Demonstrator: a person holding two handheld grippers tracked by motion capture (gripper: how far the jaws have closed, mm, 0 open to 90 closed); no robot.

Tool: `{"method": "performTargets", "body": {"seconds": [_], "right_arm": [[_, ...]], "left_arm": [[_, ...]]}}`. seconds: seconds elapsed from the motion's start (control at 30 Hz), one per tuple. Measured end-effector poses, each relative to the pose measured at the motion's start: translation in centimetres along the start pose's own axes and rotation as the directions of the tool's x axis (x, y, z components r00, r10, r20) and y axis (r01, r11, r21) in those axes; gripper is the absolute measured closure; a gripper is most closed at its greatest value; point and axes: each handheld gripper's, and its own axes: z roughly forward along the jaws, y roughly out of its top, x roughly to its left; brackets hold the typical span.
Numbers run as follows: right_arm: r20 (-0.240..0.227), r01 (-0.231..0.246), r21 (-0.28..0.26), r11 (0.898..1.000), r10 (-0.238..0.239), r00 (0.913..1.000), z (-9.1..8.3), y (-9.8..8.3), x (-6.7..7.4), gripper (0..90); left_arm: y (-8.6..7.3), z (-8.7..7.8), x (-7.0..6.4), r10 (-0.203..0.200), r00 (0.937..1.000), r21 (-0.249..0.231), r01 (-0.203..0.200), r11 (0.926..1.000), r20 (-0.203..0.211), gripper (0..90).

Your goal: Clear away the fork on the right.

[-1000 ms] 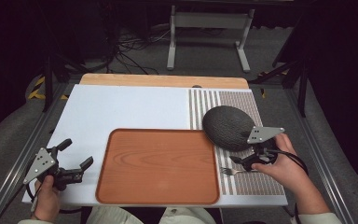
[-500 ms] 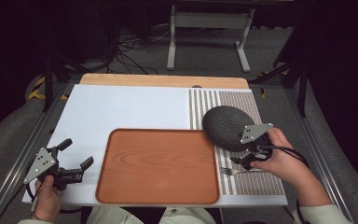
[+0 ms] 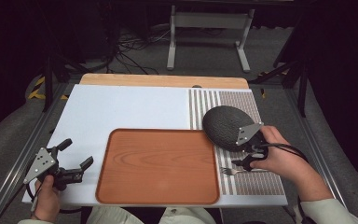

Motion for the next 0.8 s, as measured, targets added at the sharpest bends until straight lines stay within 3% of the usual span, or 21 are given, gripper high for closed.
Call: {"method": "performTargets", "body": {"seconds": [0.27, 0.4, 0.7, 0.8], "right_arm": [[-0.034, 0.063, 0.079, 0.995, -0.061, 0.9976, 0.7, 0.1, -0.1, 12.8], [-0.085, 0.075, 0.134, 0.988, -0.064, 0.9943, 1.1, 0.0, 0.0, 16.9], [-0.149, 0.139, 0.221, 0.965, -0.107, 0.9831, 2.1, -0.3, 0.2, 24.4], [-0.175, 0.165, 0.253, 0.953, -0.122, 0.977, 2.4, -0.3, 0.2, 27.9]], "left_arm": [[0.0, 0.0, 0.0, 0.0, 1.0, 0.0, 0.0, 1.0, 0.001, 0.0], [0.0, 0.0, 0.0, 0.0, 1.0, -0.001, 0.0, 1.0, 0.001, 0.0], [0.0, 0.0, 0.0, 0.001, 1.0, 0.0, -0.001, 1.0, 0.001, 0.0], [0.0, 0.0, 0.0, 0.001, 1.0, 0.0, -0.001, 1.0, 0.001, 0.0]]}}
